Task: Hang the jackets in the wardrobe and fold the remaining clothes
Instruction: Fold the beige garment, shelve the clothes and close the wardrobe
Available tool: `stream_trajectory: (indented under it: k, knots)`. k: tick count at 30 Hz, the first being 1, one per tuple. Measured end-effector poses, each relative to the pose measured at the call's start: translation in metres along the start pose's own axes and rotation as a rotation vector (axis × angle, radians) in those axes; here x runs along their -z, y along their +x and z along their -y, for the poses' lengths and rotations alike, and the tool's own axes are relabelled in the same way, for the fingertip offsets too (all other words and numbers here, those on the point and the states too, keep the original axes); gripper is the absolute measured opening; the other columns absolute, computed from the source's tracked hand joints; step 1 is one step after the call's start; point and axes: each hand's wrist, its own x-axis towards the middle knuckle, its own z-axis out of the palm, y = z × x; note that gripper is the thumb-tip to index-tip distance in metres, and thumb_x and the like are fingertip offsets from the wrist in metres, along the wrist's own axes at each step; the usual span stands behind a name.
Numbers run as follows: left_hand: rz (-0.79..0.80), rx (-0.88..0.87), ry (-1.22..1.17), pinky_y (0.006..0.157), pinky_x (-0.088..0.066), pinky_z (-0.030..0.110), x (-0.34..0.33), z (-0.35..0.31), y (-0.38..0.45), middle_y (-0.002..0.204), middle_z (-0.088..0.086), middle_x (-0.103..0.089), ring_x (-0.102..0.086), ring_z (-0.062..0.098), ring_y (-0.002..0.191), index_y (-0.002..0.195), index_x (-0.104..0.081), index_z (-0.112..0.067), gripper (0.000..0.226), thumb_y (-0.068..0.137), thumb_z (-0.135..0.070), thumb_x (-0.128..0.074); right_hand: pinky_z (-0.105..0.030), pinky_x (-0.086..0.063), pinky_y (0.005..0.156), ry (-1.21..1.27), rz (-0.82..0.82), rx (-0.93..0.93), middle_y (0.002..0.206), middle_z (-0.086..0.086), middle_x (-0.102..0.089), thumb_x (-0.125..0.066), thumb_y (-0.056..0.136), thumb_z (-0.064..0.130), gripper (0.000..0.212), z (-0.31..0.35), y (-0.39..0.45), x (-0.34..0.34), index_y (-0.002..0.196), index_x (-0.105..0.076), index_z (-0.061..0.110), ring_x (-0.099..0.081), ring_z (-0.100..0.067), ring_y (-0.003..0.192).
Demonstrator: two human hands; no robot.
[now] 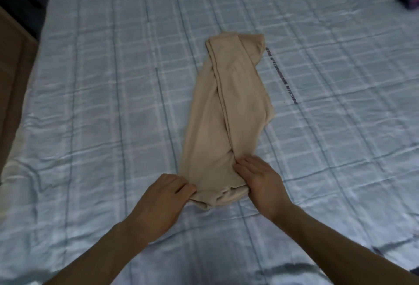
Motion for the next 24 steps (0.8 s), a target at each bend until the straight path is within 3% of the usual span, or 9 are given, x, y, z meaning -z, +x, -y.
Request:
stream_trajectory:
  k: [3, 6, 9, 12, 14, 17, 20, 22, 24]
  knots:
    - [0.055, -0.023, 0.002, 0.064, -0.044, 0.026, 0.011, -0.026, -0.013, 0.079, 0.000, -0.066, -0.061, 0.020, 0.065, 0.087, -0.073, -0.017, 0.028, 0.066, 0.001, -0.076, -0.041, -0.055, 0.093, 0.035, 0.099, 0.097, 0.104, -0.009, -0.075, -0.042, 0.076, -0.003, 0.043, -0.007, -0.023, 0.026, 0.100, -0.077, 0.006, -0.072, -0.026, 0.097]
    - [0.256, -0.073, -0.004, 0.055, -0.043, 0.023, 0.013, -0.061, -0.035, 0.072, -0.007, -0.061, -0.057, 0.013, 0.060, 0.078, -0.071, -0.028, 0.044, 0.045, -0.003, -0.084, -0.032, -0.057, 0.081, 0.020, 0.244, 0.175, 0.093, -0.003, -0.073, -0.046, 0.082, 0.006, 0.031, 0.003, -0.066, 0.048, 0.088, -0.075, 0.013, -0.070, -0.023, 0.092]
    - [0.370, -0.140, -0.050, 0.052, -0.042, 0.020, -0.001, -0.089, -0.062, 0.068, -0.010, -0.060, -0.056, 0.009, 0.057, 0.068, -0.068, -0.031, 0.032, 0.048, -0.021, -0.090, -0.028, -0.053, 0.067, 0.027, 0.352, 0.214, 0.081, 0.002, -0.068, -0.056, 0.073, 0.015, 0.014, 0.021, -0.110, 0.057, 0.075, -0.069, 0.019, -0.068, -0.020, 0.081]
    - [0.368, -0.154, -0.041, 0.066, -0.039, 0.021, -0.013, -0.099, -0.074, 0.082, -0.011, -0.065, -0.062, 0.009, 0.072, 0.079, -0.068, -0.033, 0.016, 0.065, -0.027, -0.070, -0.027, -0.056, 0.074, 0.079, 0.301, 0.150, 0.093, 0.001, -0.073, -0.057, 0.065, 0.010, 0.028, 0.021, -0.128, 0.055, 0.085, -0.076, 0.017, -0.070, -0.018, 0.090]
    - [0.348, -0.113, -0.042, 0.075, -0.042, 0.025, -0.017, -0.095, -0.073, 0.095, -0.009, -0.067, -0.064, 0.013, 0.081, 0.085, -0.069, -0.032, 0.021, 0.064, -0.029, -0.067, -0.028, -0.054, 0.086, 0.080, 0.307, 0.126, 0.109, 0.000, -0.072, -0.053, 0.066, 0.012, 0.041, 0.017, -0.129, 0.055, 0.100, -0.076, 0.015, -0.069, -0.020, 0.102]
    - [0.352, -0.079, -0.050, 0.077, -0.042, 0.026, -0.016, -0.090, -0.065, 0.092, -0.010, -0.065, -0.062, 0.013, 0.081, 0.080, -0.064, -0.029, 0.018, 0.064, -0.019, -0.065, -0.029, -0.045, 0.096, 0.100, 0.315, 0.106, 0.117, -0.002, -0.069, -0.062, 0.067, 0.012, 0.042, 0.011, -0.124, 0.054, 0.107, -0.074, 0.016, -0.065, -0.021, 0.108]
    - [0.338, 0.108, -0.304, 0.072, -0.042, 0.024, -0.008, -0.082, -0.057, 0.084, -0.016, -0.058, -0.053, 0.006, 0.077, 0.084, -0.057, -0.032, 0.022, 0.068, -0.017, -0.051, -0.028, -0.045, 0.093, 0.182, 0.374, 0.081, 0.115, 0.000, -0.068, -0.084, 0.057, 0.017, 0.043, 0.008, -0.114, 0.057, 0.099, -0.072, 0.018, -0.065, -0.020, 0.105]
    - [0.293, 0.306, -0.464, 0.068, -0.047, 0.027, 0.002, -0.072, -0.047, 0.083, -0.015, -0.059, -0.055, 0.005, 0.076, 0.090, -0.054, -0.035, 0.024, 0.075, -0.019, -0.063, -0.030, -0.050, 0.087, 0.280, 0.405, -0.007, 0.110, 0.004, -0.068, -0.078, 0.052, 0.005, 0.051, 0.004, -0.104, 0.061, 0.101, -0.069, 0.019, -0.065, -0.018, 0.099]
    - [0.220, 0.446, -0.654, 0.064, -0.047, 0.024, 0.014, -0.062, -0.029, 0.081, -0.011, -0.062, -0.057, 0.004, 0.070, 0.092, -0.054, -0.036, 0.026, 0.077, -0.018, -0.065, -0.030, -0.052, 0.080, 0.446, 0.396, -0.194, 0.100, 0.011, -0.068, -0.064, 0.065, -0.002, 0.047, -0.001, -0.091, 0.066, 0.105, -0.065, 0.024, -0.065, -0.013, 0.091]
